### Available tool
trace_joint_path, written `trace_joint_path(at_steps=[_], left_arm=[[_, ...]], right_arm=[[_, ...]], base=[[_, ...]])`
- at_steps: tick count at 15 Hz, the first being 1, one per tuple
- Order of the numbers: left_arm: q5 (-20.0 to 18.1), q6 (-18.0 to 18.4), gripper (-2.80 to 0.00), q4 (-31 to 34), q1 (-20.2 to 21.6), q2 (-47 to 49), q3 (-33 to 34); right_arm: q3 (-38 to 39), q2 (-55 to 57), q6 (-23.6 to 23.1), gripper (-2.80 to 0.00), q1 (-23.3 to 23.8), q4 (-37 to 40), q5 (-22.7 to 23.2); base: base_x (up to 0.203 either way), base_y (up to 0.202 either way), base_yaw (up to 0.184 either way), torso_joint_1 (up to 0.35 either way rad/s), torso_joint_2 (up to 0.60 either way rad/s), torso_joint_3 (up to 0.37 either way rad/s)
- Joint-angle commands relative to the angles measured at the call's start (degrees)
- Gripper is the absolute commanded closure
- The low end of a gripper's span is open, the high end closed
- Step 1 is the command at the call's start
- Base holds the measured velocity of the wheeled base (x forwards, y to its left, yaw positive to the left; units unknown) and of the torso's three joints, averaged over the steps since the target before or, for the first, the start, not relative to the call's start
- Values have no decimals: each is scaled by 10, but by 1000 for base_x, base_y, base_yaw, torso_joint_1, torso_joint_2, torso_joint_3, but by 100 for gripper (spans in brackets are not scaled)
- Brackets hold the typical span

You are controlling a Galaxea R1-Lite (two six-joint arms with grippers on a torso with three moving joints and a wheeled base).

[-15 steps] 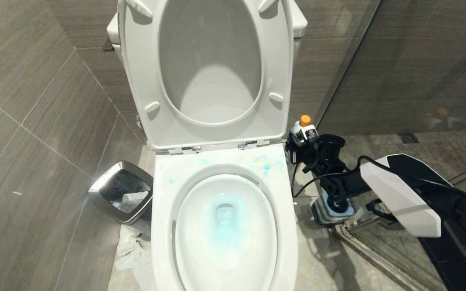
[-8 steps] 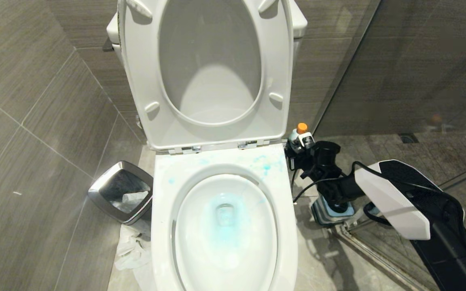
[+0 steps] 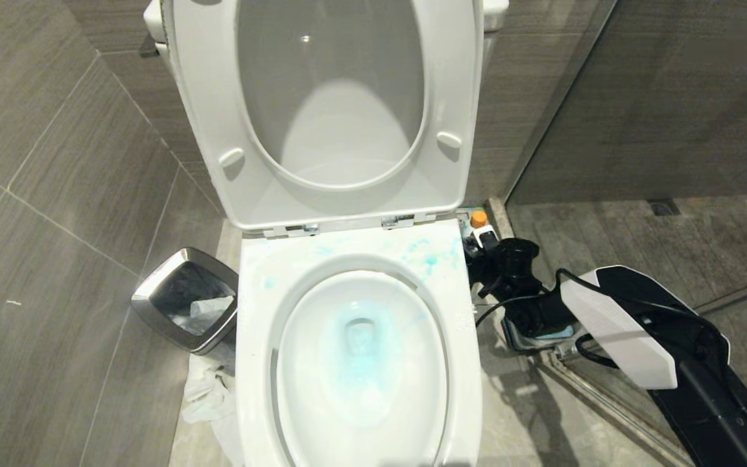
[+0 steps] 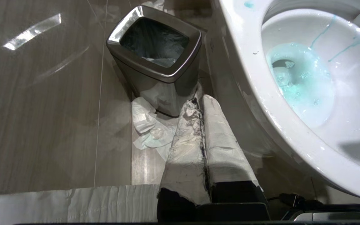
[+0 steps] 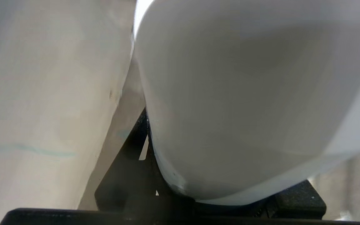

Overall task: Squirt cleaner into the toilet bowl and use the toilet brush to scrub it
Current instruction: Place the cleaning agent on the floor

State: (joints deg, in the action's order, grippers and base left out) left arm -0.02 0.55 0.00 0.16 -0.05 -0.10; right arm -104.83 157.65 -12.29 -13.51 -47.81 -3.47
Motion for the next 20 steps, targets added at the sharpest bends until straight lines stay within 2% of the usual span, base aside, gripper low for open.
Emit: trace_joint_path(at_steps=[1,8,12,20], left_arm=[[0,0,0,0,0,0,0],[0,1,0,0,0,0,0],[0,1,0,0,0,0,0],[0,4,0,1,0,0,0]], right_arm=[[-4,11,-1,0,0,-3,0],[-27,14,-1,0,-4,8,0],[-87,39,-4,0,-6,41,1],[-87,41,-4,0,-9,40,0]], base=[[0,0,0,8,-1,-193],[0,0,0,4,3,-90],[0,0,0,0,0,0],[0,0,0,3,1,-73]])
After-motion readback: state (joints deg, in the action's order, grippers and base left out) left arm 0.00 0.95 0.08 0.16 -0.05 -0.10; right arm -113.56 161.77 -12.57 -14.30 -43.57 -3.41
